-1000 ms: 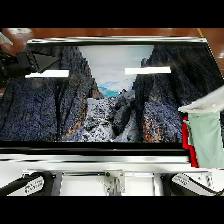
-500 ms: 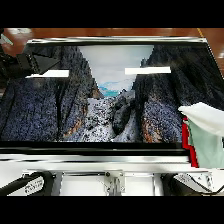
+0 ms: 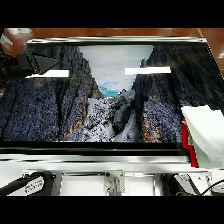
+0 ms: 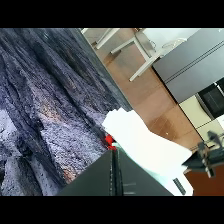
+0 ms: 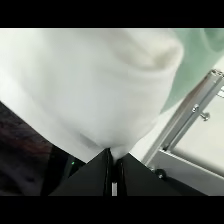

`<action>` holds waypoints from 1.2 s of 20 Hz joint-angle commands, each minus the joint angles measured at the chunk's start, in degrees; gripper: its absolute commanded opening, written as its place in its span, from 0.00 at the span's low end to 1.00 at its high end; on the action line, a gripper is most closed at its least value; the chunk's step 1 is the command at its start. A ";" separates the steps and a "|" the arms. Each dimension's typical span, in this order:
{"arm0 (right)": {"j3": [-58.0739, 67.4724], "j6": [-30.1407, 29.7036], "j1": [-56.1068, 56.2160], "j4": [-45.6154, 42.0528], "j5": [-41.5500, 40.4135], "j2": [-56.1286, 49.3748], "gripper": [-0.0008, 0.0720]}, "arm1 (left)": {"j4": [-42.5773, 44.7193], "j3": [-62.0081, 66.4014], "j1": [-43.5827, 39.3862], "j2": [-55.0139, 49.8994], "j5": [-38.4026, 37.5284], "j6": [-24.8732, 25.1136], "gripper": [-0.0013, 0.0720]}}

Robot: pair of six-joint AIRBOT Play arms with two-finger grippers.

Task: Fold the shirts.

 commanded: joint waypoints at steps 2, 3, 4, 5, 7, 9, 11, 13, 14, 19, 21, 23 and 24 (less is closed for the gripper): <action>-6.95 0.74 -0.31 -9.55 -5.53 1.75 0.60 | 0.02 0.00 0.02 -0.02 0.39 0.22 0.06; -6.95 -0.09 -0.31 -9.22 -6.19 1.81 0.95 | 0.02 0.00 0.02 -0.02 0.61 0.22 0.06; -6.67 -2.29 -0.28 -7.63 -6.29 1.81 0.95 | 0.11 0.00 0.02 -0.02 1.16 0.20 0.06; -5.51 -4.00 -0.07 -4.85 -5.88 1.81 0.95 | 1.14 0.02 -0.09 -0.02 2.05 0.17 0.06; 1.62 -8.39 1.07 6.80 -8.46 1.81 0.95 | 8.90 0.09 -1.75 0.04 6.58 -3.39 0.06; 10.95 -11.98 5.01 21.00 -17.79 1.81 0.95 | 29.59 0.68 -5.97 -0.04 13.00 -12.74 0.06; 17.84 -11.06 14.16 26.73 -27.43 1.81 0.95 | 59.25 0.90 -11.82 -1.16 16.52 -31.47 0.06; 19.23 -9.70 27.71 21.99 -26.18 1.79 0.95 | 75.21 0.90 -16.26 -4.81 11.39 -43.67 0.06; 18.36 -8.09 35.28 16.00 -23.34 1.53 0.95 | 77.05 0.90 -17.86 -6.97 7.50 -43.58 0.07; 10.80 2.01 59.41 -0.48 -17.40 -3.08 0.95 | 78.90 0.90 -22.58 -11.96 -2.10 -43.25 0.95; 10.80 2.10 61.61 -0.50 -16.06 -4.70 0.95 | 78.88 0.92 -22.73 -11.69 -2.67 -41.40 0.94; 10.80 2.49 62.05 -0.17 -15.93 -4.92 0.95 | 80.02 0.90 -22.73 -11.67 -2.62 -41.20 0.94; 10.80 2.47 62.01 0.15 -15.91 -4.92 0.95 | 80.15 0.90 -22.73 -11.67 -2.51 -41.22 0.94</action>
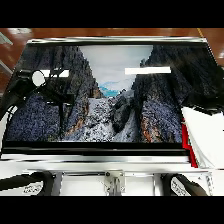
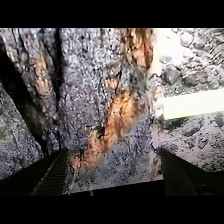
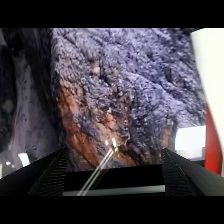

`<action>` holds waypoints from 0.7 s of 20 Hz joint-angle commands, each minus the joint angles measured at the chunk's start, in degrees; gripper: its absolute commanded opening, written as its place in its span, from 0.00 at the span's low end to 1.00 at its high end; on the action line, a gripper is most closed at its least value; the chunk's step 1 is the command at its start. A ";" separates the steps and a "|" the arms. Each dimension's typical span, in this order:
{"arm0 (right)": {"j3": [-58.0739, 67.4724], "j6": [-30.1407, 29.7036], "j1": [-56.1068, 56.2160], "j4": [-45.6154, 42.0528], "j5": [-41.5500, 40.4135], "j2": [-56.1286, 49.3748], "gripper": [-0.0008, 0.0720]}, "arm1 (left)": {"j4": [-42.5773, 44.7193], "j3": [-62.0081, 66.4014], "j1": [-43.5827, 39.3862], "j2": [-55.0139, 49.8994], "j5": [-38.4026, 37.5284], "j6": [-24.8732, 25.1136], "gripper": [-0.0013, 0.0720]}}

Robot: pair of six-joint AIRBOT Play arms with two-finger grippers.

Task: Fold the shirts.

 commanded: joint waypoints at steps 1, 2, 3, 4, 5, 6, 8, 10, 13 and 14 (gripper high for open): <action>-0.37 1.22 2.93 -1.33 1.18 -0.92 0.95 | 2.69 0.02 -0.55 -0.35 -1.25 -0.20 0.94; -0.37 1.22 2.93 -1.29 1.18 -0.92 0.95 | 2.49 0.02 -0.55 -0.35 -1.18 -0.22 0.94; -0.37 1.22 2.93 -1.29 1.16 -0.92 0.95 | 2.49 0.02 -0.55 -0.35 -1.18 -0.22 0.94; -0.37 1.22 2.93 -1.29 1.18 -0.92 0.95 | 2.49 0.02 -0.55 -0.37 -0.96 -0.22 0.94; -0.37 1.22 2.93 -1.29 1.16 -0.92 0.95 | 2.49 0.00 -0.55 -0.37 -0.24 -0.24 0.94; -0.37 1.22 2.93 -1.29 1.16 -0.92 0.95 | 2.49 0.00 -0.55 -0.37 0.17 -0.24 0.94; -0.37 1.22 2.93 -1.29 1.18 -0.92 0.95 | 2.49 0.00 -0.55 -0.37 0.28 -0.22 0.94; -0.37 1.22 2.93 -1.29 1.18 -0.92 0.95 | 2.51 0.00 -0.52 -0.37 0.33 -0.22 0.94; -0.37 1.22 2.93 -1.29 1.16 -0.92 0.95 | 2.54 0.00 -0.52 -0.37 0.35 -0.20 0.94; -0.37 1.22 2.93 -1.29 1.16 -0.92 0.95 | 2.51 0.00 -0.52 -0.37 0.35 -0.20 0.94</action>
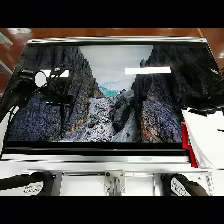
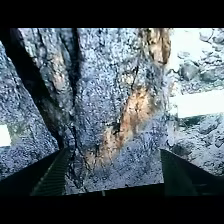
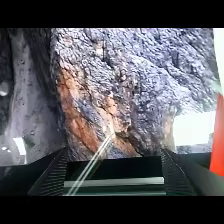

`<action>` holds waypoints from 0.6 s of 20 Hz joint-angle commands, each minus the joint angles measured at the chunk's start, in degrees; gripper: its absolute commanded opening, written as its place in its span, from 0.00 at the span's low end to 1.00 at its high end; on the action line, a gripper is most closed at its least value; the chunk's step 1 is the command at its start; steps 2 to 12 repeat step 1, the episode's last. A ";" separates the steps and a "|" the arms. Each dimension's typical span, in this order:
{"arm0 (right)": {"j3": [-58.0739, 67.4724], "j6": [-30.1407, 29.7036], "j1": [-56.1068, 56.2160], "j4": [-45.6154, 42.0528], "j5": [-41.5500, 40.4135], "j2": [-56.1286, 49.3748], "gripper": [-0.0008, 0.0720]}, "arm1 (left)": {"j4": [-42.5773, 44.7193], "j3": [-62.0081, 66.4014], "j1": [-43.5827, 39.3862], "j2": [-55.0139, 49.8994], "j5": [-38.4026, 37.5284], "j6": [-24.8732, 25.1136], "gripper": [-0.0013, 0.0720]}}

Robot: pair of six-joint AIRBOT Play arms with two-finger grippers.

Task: Fold the shirts.

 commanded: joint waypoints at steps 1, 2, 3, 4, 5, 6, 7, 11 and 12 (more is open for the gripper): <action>0.00 0.00 0.04 0.00 0.09 -0.04 0.95 | 0.04 0.00 -0.02 -0.04 0.17 0.04 0.94; 0.00 0.00 0.04 0.00 0.09 -0.04 0.95 | 0.04 0.00 -0.02 -0.04 0.17 0.04 0.94; 0.00 0.00 0.04 0.00 0.09 -0.04 0.95 | 0.04 0.00 -0.02 -0.04 0.17 0.04 0.94; 0.00 0.00 0.04 0.00 0.09 -0.04 0.95 | 0.04 0.00 -0.02 -0.04 0.17 0.04 0.94; 0.00 0.00 0.04 0.00 0.09 -0.04 0.95 | 0.04 0.00 -0.02 -0.04 0.17 0.04 0.94; 0.00 0.00 0.04 0.00 0.09 -0.04 0.95 | 0.04 0.00 -0.02 -0.04 0.17 0.04 0.94; 0.00 0.00 0.04 0.00 0.09 -0.04 0.95 | 0.04 0.00 -0.02 -0.04 0.17 0.04 0.94; 0.00 0.00 0.04 0.00 0.09 -0.04 0.95 | 0.04 0.00 -0.02 -0.04 0.17 0.04 0.94; 0.00 0.00 0.04 0.00 0.09 -0.04 0.95 | 0.04 0.00 -0.02 -0.04 0.17 0.04 0.94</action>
